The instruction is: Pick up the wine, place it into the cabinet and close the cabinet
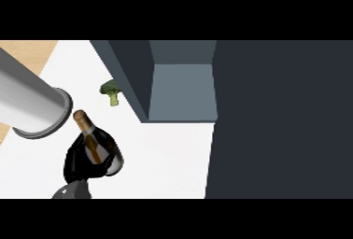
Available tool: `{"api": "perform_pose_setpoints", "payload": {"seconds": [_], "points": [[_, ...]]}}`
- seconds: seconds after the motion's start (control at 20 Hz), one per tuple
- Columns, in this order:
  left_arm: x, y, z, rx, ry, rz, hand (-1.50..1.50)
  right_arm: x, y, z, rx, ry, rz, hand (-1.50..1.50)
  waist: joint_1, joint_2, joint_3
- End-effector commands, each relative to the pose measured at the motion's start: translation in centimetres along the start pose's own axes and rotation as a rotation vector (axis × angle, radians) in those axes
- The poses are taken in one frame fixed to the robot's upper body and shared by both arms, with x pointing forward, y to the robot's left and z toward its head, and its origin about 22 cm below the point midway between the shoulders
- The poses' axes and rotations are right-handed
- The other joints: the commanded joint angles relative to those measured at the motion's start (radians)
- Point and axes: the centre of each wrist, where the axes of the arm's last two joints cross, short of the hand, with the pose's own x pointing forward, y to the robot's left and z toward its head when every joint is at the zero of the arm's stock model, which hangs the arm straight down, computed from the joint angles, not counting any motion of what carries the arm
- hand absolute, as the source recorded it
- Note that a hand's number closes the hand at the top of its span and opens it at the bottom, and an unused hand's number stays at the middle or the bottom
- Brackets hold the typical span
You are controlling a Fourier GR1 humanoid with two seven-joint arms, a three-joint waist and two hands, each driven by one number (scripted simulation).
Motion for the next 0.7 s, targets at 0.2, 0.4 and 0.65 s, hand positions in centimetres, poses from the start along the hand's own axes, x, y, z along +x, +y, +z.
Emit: {"api": "perform_pose_setpoints", "payload": {"seconds": [0.2,0.4,0.65], "points": [[1.2,-2.7,1.9,-0.131,-0.138,0.079,1.5,3.3,0.1,3.0,0.017,-0.074,-0.059,-1.5,-0.001,0.0,0.001],[3.4,-5.2,2.4,-0.194,-0.124,0.079,1.5,3.8,-0.1,2.5,0.005,-0.085,-0.03,-1.5,0.006,0.0,0.0],[6.2,-10.2,1.2,-0.213,-0.088,0.102,1.5,3.4,-0.2,2.7,0.03,-0.079,-0.037,-1.5,-0.01,0.001,0.001]]}}
